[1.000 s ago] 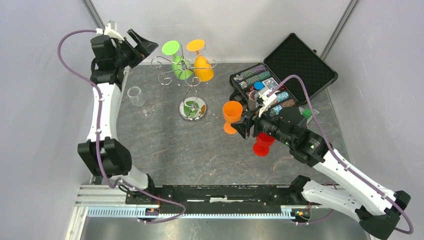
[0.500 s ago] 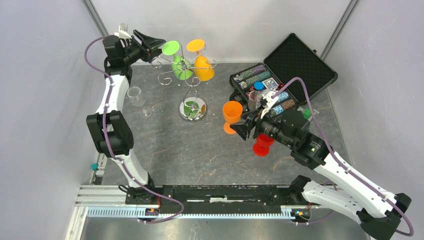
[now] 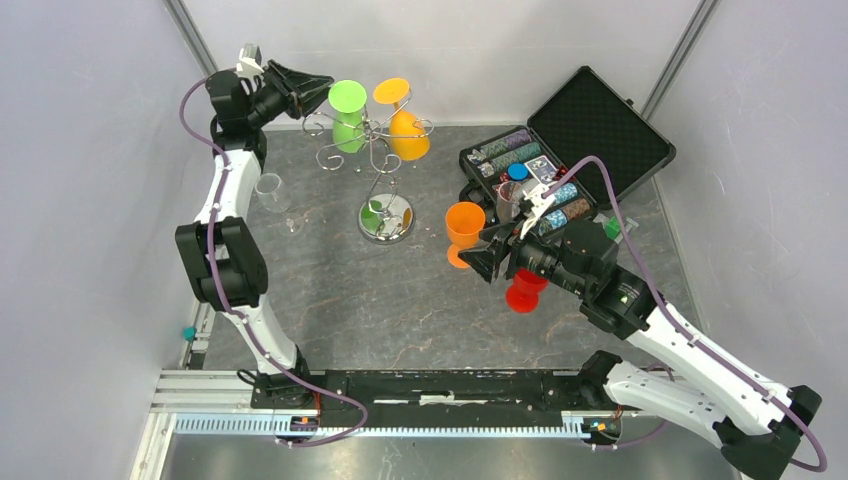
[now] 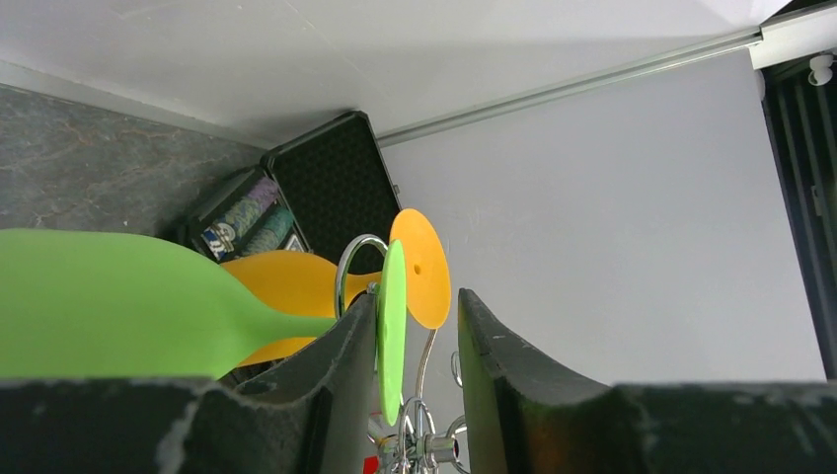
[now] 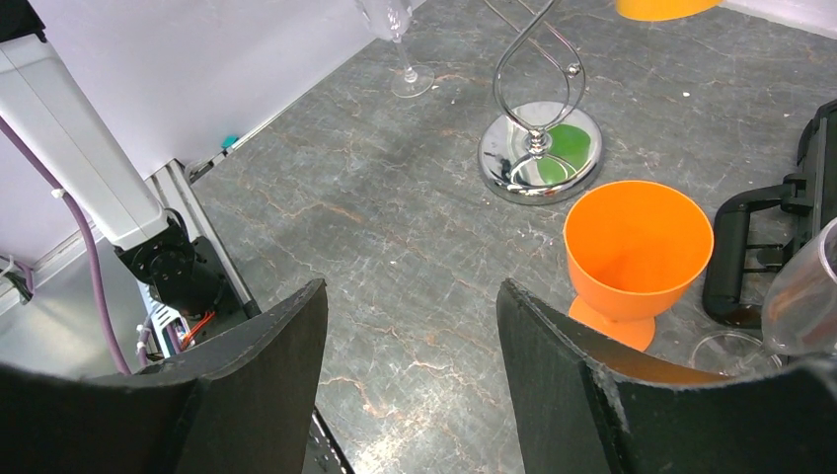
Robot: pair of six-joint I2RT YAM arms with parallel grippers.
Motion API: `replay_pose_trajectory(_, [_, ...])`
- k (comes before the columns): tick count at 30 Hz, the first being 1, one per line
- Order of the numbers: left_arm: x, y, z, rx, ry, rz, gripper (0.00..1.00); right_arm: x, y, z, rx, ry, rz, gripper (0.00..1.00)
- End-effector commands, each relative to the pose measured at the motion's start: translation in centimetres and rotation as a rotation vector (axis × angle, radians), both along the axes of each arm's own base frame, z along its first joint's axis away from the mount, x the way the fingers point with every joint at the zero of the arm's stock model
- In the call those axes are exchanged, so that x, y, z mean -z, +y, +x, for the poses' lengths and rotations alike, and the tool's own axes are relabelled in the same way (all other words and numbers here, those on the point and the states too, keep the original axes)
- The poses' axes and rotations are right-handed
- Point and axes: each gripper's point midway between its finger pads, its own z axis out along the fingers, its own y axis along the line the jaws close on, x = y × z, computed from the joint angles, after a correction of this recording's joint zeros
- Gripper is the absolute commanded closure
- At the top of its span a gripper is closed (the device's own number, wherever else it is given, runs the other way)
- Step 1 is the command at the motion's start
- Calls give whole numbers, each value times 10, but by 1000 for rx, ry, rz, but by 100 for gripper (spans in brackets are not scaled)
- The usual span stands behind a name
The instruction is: Take the wine glass off the wine glass rack
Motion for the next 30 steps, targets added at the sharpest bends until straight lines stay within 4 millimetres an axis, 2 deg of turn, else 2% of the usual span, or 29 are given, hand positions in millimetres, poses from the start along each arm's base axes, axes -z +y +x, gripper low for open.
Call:
replay_pose_trajectory(1, [-1,-8,-7,53,2,-12,59,-13,0,-1,-3,-33,45,32])
replay_pose_trajectory(9, [22,-8,-6,51,40,47,61,-10,-1,-1,3,-32,43,32])
replay_pose_trajectory(11, [23,-9,-7,56,43,48,66,-9,-1,0,5,-31,43,32])
replay_pose_trajectory(15, [21,-9,-8,51,40,47,83,-9,-1,0,7,-32,40,32])
replay_pose_trajectory(19, [12,-9,-10,51,23,47,97,-8,-2,0,9,-32,41,32])
replay_pose_trajectory(23, [-2,-10,-12,48,-7,27,98,-8,-3,0,13,-33,41,32])
replay_pose_trajectory(30, [-55,-8,-20,38,-142,-142,98,-9,-4,0,18,-35,45,32])
